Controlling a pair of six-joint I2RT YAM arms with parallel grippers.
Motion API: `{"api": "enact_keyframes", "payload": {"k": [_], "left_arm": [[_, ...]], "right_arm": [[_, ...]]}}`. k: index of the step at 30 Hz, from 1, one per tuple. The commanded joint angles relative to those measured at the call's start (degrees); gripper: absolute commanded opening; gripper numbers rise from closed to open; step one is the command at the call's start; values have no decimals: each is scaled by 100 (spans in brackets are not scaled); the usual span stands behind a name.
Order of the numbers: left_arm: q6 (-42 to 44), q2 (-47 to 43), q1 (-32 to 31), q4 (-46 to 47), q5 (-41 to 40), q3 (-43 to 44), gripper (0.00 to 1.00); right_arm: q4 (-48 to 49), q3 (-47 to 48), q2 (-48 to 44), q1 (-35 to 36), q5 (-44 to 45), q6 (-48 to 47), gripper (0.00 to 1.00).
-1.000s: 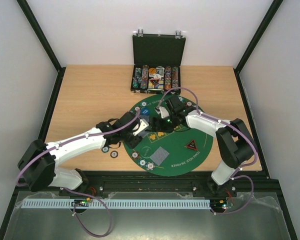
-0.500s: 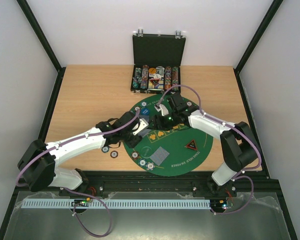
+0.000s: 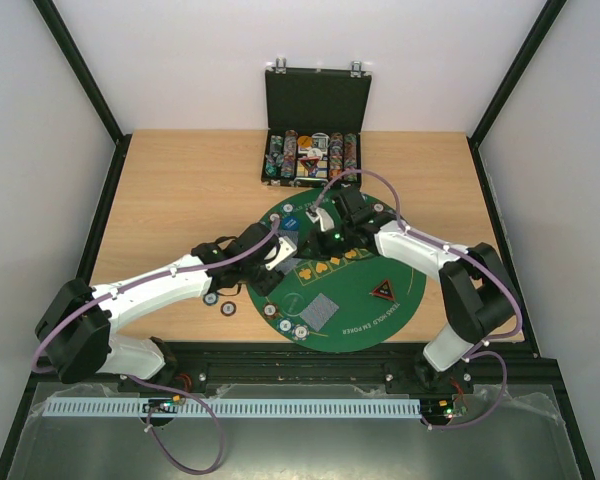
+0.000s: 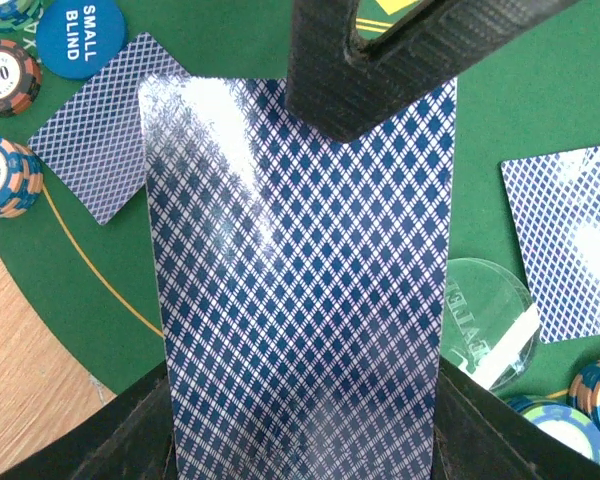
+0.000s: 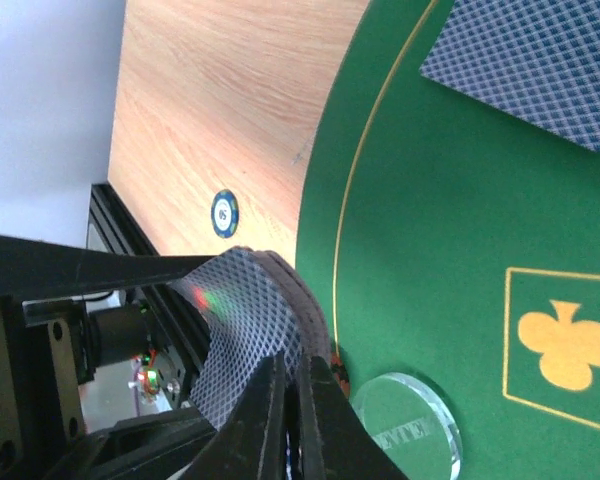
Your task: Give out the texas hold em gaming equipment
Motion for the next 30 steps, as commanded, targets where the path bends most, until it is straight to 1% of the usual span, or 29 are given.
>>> {"api": "enact_keyframes", "payload": {"k": [1,5,8,11,15,18,22,25,30], "left_arm": [[25,-85,22,49,-42,-16,58],[27,-88,19,44,-52,-21,58],[18,-81,15,47,-65,-25,58],[14,-66,17,44,-94,-21,58],[13,-40,23,28,-182,-12,57],[5,-32,44,1,-272,1,57],[-1,-36,176,-18,-369,14,57],[-1,-82,307,-36,-408,23,58],[0,-198,496,-19,-404,19,58]], "right_arm": [[-83,-39,-57,21,280,-50,2],[-178,-93,-148,-16,524,-90,2],[-206,-198,-307,-180,709,-79,1],[-153,-376,-564,-538,819,-11,1],[153,-776,-981,-1143,1030,274,1],[621,-1064,-1233,-1296,1226,685,2],[1741,-1489,-1340,-1264,1142,1574,1],[2348,-1593,-1172,-1173,1188,1938,1],[3240,-1464,-646,-780,1442,2368,2]]}}
